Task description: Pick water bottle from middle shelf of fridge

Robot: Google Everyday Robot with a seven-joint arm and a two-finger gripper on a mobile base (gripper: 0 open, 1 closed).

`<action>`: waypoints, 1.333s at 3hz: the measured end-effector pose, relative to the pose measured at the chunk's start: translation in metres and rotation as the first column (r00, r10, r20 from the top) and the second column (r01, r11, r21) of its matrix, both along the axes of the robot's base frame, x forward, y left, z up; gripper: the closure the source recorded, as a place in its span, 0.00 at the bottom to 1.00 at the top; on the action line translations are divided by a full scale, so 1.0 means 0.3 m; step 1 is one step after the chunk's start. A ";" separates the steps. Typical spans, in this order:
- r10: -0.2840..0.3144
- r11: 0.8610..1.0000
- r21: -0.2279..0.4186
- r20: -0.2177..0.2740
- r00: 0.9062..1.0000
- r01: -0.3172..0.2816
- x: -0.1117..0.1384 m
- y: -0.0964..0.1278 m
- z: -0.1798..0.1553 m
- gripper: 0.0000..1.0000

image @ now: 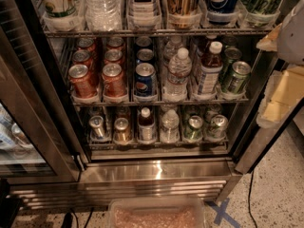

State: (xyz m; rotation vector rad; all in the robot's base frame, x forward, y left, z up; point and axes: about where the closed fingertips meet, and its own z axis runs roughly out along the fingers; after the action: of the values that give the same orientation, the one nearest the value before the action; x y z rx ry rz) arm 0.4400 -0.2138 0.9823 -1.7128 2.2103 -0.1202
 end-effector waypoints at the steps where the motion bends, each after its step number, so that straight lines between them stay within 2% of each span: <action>1: 0.000 1.000 0.000 0.000 1.000 0.000 0.000 0.000 0.000 0.00; 2: 0.006 1.000 0.020 0.006 1.000 -0.006 -0.001 0.014 -0.007 0.00; 3: 0.015 0.996 0.091 0.021 1.000 -0.017 -0.037 0.067 -0.081 0.00; 4: 0.008 0.981 0.193 0.038 0.999 -0.015 -0.066 0.120 -0.230 0.00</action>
Offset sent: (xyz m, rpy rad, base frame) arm -0.0013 0.0072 -0.0090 0.0445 0.0060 0.0110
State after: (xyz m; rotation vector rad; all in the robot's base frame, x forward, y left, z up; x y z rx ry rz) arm 0.4203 -0.1779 0.9134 -1.6054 2.1092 0.0638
